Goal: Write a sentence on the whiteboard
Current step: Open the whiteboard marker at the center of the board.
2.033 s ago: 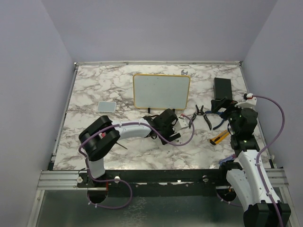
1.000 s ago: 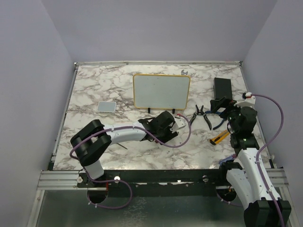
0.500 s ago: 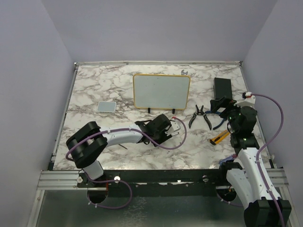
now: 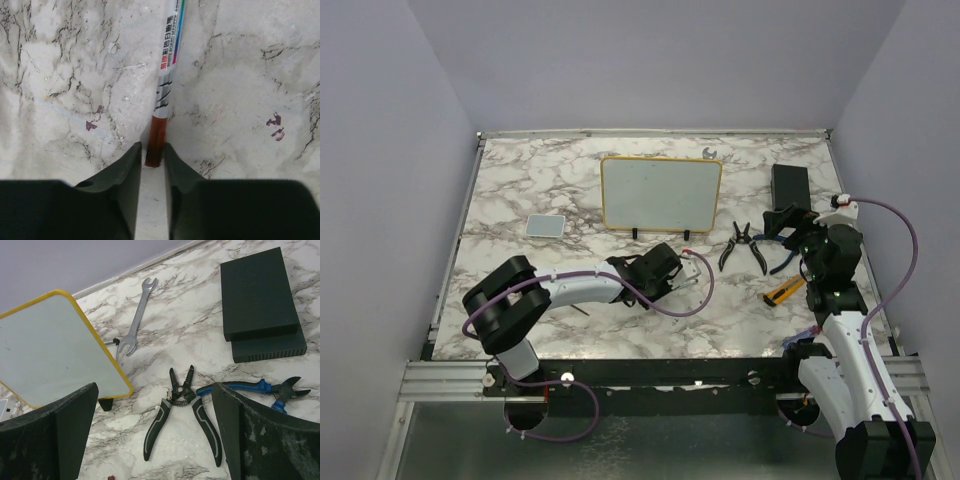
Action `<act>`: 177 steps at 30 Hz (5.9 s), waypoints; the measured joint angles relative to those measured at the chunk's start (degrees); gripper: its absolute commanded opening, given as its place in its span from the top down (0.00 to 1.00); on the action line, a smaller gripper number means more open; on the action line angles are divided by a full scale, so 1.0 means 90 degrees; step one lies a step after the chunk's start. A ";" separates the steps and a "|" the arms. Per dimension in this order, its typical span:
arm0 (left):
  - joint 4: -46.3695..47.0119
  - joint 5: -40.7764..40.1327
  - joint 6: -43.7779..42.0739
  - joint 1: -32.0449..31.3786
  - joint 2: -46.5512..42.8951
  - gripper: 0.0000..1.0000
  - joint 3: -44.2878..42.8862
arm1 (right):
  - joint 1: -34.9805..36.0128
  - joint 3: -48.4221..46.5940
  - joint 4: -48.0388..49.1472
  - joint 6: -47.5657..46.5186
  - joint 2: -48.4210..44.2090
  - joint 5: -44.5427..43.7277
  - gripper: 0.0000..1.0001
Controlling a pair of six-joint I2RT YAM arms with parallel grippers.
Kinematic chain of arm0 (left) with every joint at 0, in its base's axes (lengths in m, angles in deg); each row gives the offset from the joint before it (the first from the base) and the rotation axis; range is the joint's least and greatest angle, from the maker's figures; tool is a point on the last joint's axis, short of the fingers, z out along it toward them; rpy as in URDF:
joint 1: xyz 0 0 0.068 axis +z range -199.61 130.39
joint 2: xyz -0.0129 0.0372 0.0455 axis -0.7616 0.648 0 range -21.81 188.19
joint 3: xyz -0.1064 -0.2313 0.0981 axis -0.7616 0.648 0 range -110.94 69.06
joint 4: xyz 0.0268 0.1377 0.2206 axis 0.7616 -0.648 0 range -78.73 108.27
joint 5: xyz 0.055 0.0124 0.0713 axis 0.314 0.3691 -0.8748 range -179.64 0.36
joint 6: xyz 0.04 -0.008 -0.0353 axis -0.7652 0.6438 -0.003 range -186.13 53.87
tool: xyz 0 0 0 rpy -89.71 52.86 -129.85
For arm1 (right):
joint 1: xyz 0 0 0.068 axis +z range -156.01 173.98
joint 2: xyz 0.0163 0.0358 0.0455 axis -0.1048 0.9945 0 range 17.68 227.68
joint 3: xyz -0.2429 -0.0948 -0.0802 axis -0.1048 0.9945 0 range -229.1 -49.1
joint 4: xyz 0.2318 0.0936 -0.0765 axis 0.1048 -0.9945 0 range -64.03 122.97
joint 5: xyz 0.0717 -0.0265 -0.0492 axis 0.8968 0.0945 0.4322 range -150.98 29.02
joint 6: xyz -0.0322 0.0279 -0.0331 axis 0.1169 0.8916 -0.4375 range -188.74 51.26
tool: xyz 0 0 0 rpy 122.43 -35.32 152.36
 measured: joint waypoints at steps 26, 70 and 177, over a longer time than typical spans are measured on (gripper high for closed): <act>0.0024 0.0372 -0.0245 -0.0012 -0.2611 1.00 0.0566 | 0.0427 -0.0612 -0.0289 0.0527 0.2739 0.5370 0.10; -0.0585 0.0942 -0.0629 -0.0039 -0.2931 1.00 0.0449 | 0.3179 -0.1766 -0.1042 -0.0087 0.4238 0.6346 0.61; -0.0321 0.2905 -0.0223 0.0879 -0.3354 1.00 0.0619 | 0.3249 -0.1761 -0.0498 0.0401 0.3864 0.6591 0.56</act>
